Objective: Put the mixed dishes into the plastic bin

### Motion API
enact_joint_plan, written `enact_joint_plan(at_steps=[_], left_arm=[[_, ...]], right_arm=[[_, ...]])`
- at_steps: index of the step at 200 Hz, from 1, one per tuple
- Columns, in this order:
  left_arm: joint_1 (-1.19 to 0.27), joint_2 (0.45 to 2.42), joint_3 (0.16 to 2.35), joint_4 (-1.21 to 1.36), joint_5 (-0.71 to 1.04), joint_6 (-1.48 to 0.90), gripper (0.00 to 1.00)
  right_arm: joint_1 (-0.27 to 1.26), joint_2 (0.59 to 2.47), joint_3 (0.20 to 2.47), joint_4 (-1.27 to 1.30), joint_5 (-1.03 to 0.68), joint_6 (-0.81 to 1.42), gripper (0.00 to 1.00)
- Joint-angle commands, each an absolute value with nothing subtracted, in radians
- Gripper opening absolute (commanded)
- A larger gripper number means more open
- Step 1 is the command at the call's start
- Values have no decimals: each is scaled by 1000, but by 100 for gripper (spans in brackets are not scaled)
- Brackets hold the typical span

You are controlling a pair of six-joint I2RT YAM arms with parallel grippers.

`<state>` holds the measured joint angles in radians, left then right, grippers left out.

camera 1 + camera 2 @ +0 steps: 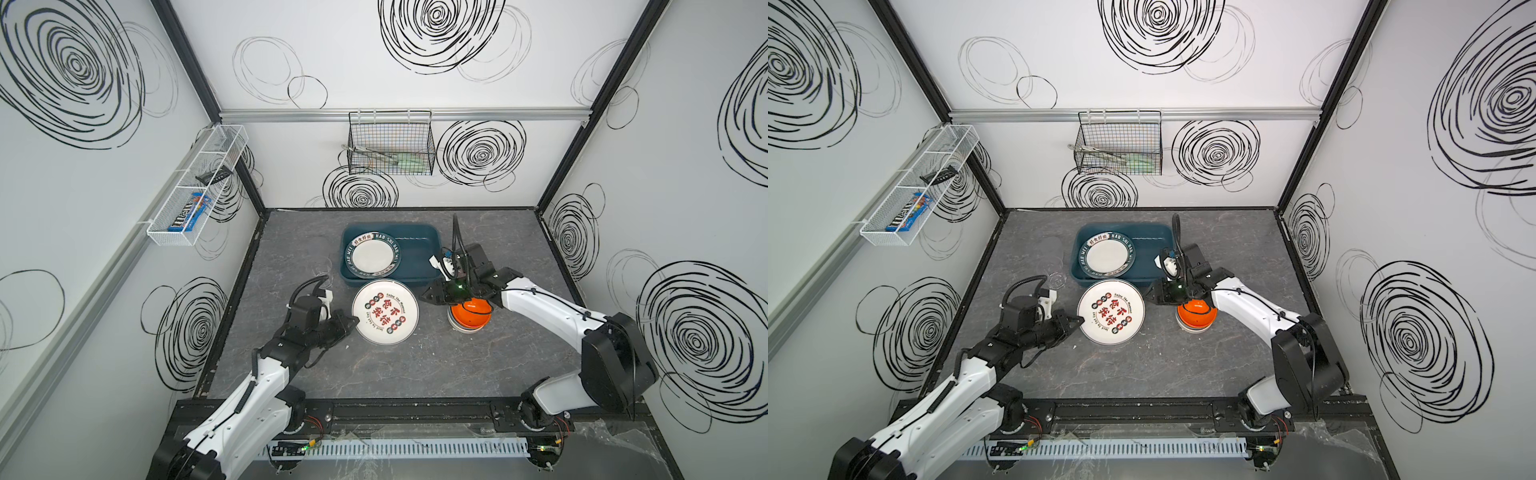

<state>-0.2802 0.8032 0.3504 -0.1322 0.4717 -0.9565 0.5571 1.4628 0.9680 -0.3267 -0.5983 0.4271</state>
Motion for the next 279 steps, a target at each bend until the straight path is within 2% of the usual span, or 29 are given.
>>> enact_joint_plan(at_steps=[1, 124, 146, 182, 192, 214, 226, 243, 262, 279], left_arm=[[-271, 781, 403, -85, 532, -982, 0], [-269, 754, 407, -2, 583, -1066, 0], [-270, 761, 409, 4, 586, -1071, 0], [-268, 770, 407, 5, 581, -1072, 2], [-266, 769, 405, 2, 576, -1073, 16], [-262, 768, 403, 0, 571, -1072, 29], [-259, 766, 404, -5, 569, -1072, 32], [-251, 762, 402, -15, 567, -1067, 44], [-243, 751, 403, -32, 565, -1059, 49], [-236, 736, 400, -52, 558, -1050, 62]], right_arm=[[562, 1479, 995, -295, -635, 447, 47], [564, 1509, 995, -219, -699, 497, 41], [564, 1512, 1000, -210, -714, 500, 34], [559, 1518, 1008, -204, -717, 499, 12], [556, 1519, 1012, -205, -714, 499, 8], [542, 1518, 1032, -212, -704, 497, 2], [533, 1521, 1050, -220, -698, 496, 0], [520, 1527, 1080, -230, -687, 492, 0], [501, 1545, 1121, -245, -680, 491, 0], [486, 1564, 1159, -253, -663, 497, 0]])
